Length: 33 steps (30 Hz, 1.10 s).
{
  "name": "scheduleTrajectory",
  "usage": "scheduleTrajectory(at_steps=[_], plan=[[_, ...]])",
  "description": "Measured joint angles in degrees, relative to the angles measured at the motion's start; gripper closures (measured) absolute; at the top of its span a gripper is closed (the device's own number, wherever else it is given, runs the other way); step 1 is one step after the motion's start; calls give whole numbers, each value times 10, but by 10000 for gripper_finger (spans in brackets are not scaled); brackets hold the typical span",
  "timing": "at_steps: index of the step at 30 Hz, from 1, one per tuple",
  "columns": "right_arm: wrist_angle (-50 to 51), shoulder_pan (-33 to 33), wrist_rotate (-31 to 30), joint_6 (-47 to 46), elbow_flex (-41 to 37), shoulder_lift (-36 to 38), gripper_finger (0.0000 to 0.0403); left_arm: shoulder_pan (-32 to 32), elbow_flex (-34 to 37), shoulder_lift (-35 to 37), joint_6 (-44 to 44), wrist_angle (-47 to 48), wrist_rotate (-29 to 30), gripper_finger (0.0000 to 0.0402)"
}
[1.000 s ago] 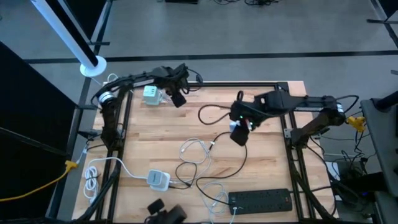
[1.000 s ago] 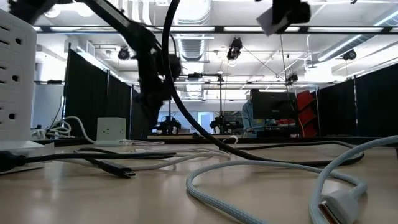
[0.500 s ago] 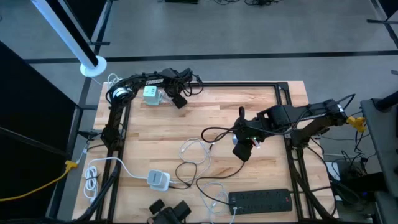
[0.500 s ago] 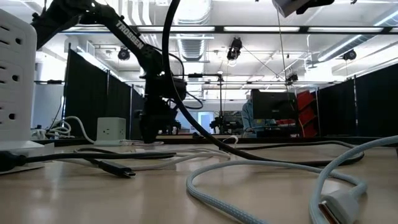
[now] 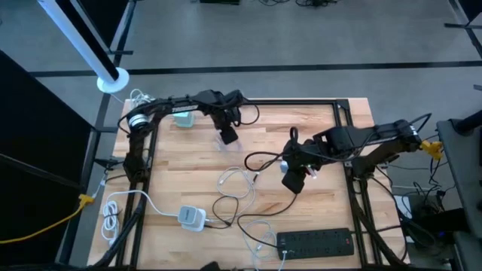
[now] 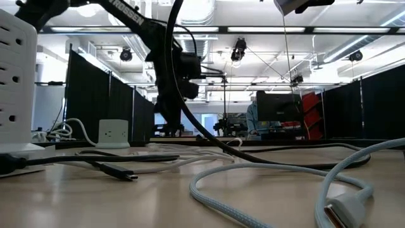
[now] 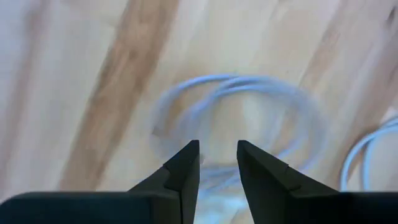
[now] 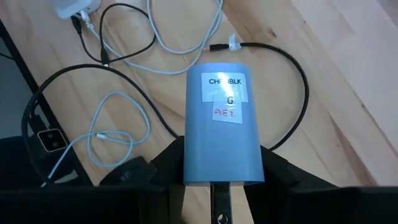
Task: Insert USB
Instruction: Insert the purple charger cable into the purple charger adapter
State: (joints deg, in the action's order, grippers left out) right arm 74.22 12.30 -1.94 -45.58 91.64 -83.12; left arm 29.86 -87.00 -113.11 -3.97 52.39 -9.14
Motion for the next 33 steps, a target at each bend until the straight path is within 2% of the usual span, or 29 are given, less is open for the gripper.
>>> scheduleTrajectory(at_steps=[6, 10, 12, 16, 19, 22, 27, 33], plan=[[0, -1, -2, 2, 0, 2, 288, -1, 1, 15, -70, 86, 14, 289], [1, -1, -2, 2, 0, 2, 288, -18, 21, 16, -145, 118, -68, 277], [1, -1, -6, 2, 0, 2, 288, -33, 37, 16, -190, 109, -80, 273], [1, -2, -11, 2, 0, 2, 288, -67, 79, 16, -302, 43, 18, 275], [1, -2, -11, 1, 0, 2, 288, -87, 102, 16, -371, -8, 66, 285], [1, -2, -11, -3, 0, 2, 288, -94, 104, 16, -386, -46, 68, 296], [1, -2, -11, -13, 0, 2, 288, -95, 78, 19, -389, -46, 71, 304], [1, -2, -11, -13, 0, 2, 288, -95, 75, 26, -465, -86, 71, 300]])
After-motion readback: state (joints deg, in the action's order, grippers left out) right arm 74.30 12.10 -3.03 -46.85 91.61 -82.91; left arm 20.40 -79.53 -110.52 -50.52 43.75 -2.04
